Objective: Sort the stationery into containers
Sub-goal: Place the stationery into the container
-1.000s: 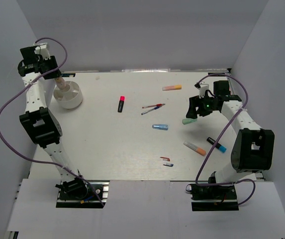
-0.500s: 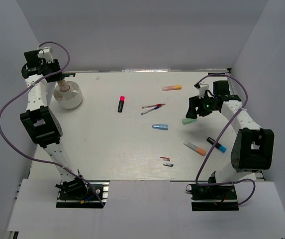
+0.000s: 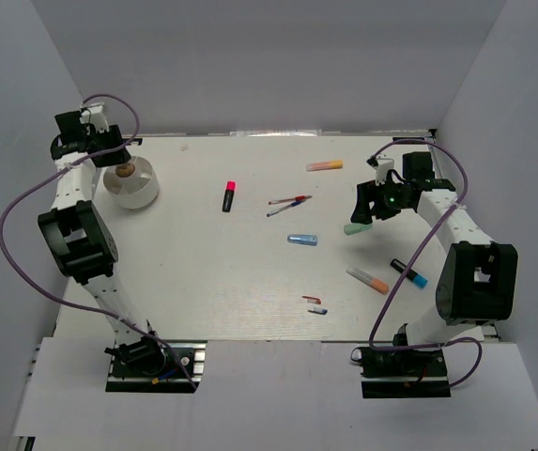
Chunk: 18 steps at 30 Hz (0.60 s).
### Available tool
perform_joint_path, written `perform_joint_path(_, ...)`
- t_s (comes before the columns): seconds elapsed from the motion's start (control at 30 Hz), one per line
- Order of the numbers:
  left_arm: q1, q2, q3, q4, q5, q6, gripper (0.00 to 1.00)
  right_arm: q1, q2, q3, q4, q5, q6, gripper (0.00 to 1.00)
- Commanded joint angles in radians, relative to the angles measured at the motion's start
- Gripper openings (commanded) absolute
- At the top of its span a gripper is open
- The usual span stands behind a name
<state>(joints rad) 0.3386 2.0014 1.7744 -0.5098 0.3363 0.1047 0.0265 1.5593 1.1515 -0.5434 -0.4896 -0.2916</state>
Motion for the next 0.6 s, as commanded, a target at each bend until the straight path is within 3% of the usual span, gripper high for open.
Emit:
perform_joint_path(0.0,-0.006,-0.177,0.019,0.088,0.062,-0.014,0.66,0.0,-0.038,0.037,0.016,-0.009,0.003,0.77)
perform_joint_path(0.13,-0.006,-0.228,0.059,0.073,0.081,-0.02,0.75,0.0,-0.041,0.034,0.019,-0.018,0.016,0.77)
perform_joint_path(0.17,-0.006,-0.251,0.06,0.071,0.09,-0.008,0.84,0.0,-0.042,0.034,0.02,-0.018,0.017,0.77)
perform_joint_path(0.27,-0.006,-0.274,0.072,0.047,0.09,-0.002,0.86,0.0,-0.047,0.036,0.016,-0.014,0.016,0.77)
perform_joint_path(0.4,-0.024,-0.351,0.008,0.027,0.254,0.058,0.78,-0.003,-0.056,0.034,0.016,-0.009,0.016,0.77)
perform_joint_path(0.47,-0.085,-0.316,0.023,-0.103,0.32,0.081,0.71,0.0,-0.054,0.028,0.017,-0.01,0.022,0.77)
perform_joint_path(0.57,-0.237,-0.279,-0.03,-0.177,0.212,0.125,0.66,-0.002,-0.047,0.027,0.033,-0.015,0.038,0.77)
